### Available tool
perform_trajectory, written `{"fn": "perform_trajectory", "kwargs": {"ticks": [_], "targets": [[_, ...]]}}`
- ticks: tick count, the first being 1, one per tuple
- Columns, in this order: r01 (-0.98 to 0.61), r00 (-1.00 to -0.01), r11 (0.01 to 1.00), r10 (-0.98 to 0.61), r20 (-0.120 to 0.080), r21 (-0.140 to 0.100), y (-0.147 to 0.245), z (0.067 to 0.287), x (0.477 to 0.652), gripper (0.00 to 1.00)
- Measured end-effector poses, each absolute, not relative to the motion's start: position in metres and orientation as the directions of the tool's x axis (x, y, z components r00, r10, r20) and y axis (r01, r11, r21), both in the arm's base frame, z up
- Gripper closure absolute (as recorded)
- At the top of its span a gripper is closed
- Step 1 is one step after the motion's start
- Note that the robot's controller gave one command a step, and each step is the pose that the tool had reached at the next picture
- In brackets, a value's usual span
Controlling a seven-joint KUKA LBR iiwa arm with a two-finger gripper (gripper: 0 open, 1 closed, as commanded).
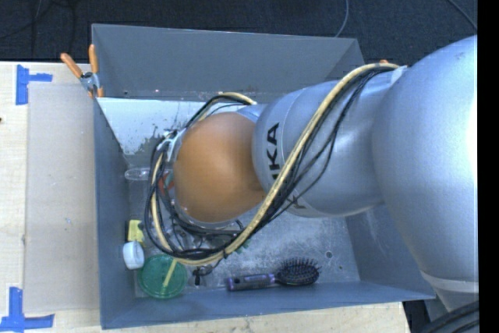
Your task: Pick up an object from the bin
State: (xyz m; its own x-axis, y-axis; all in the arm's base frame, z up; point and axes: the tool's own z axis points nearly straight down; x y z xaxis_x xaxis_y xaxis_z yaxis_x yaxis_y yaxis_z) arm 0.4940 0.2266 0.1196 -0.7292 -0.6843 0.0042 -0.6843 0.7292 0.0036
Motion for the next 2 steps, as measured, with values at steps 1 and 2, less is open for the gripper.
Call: {"fn": "perform_trajectory", "kwargs": {"ticks": [1, 2], "targets": [[-0.58, -0.815, 0.815, -0.58, 0.008, 0.001, 0.241, 0.082, 0.495, 0.0], [-0.68, -0.733, 0.733, -0.68, 0.003, 0.001, 0.243, 0.072, 0.475, 1.0]]}}
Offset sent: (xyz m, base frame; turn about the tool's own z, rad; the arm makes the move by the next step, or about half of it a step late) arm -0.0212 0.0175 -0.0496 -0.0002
